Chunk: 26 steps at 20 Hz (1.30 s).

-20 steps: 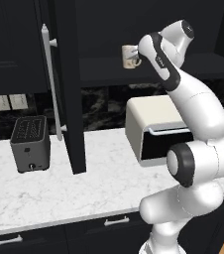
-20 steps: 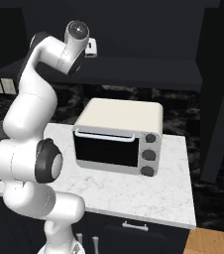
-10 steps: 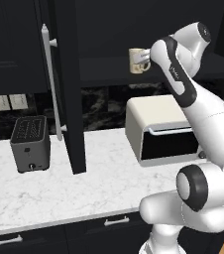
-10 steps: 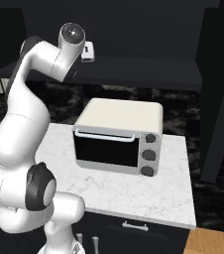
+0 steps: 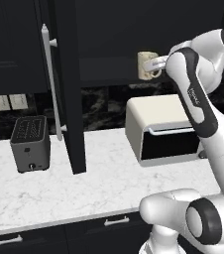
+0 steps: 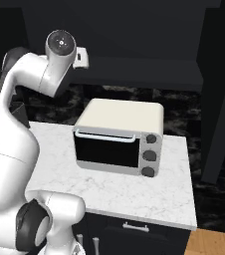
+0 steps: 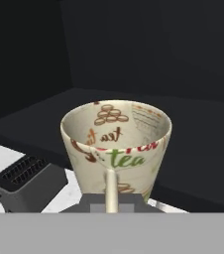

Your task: Gather all objects into one cabinet and sort the glasses and bowls to opposite sides.

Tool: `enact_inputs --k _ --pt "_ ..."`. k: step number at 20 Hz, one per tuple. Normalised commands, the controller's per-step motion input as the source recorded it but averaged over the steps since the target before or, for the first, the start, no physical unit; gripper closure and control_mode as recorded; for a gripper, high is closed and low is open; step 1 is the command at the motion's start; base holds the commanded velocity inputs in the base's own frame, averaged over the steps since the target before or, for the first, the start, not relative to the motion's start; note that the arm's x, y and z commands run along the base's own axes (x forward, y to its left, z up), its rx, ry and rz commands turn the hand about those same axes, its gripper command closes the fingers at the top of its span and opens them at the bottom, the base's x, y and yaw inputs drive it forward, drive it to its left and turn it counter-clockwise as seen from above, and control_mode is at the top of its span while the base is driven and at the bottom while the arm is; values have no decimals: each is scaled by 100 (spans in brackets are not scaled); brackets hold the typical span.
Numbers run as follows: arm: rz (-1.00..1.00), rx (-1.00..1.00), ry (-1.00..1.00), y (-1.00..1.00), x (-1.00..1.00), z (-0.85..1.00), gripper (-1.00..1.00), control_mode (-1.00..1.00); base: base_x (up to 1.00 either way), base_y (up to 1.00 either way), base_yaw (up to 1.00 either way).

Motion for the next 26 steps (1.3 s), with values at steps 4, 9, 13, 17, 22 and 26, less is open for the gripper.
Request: enact_inputs --k 4,9,13,17,22,26 --pt "-5 0 0 -3 -85 9 100 -100 0 0 0" --pt "-15 0 0 -11 -90 1 100 -100 0 0 0" --pt "-20 0 0 -1 -86 6 100 -100 0 0 0" --pt "-20 0 0 -3 -78 11 100 -100 0 0 0" --pt "-13 0 0 -6 -72 11 100 -100 0 0 0" --pt "-8 0 0 -10 -80 3 100 -100 0 0 0"
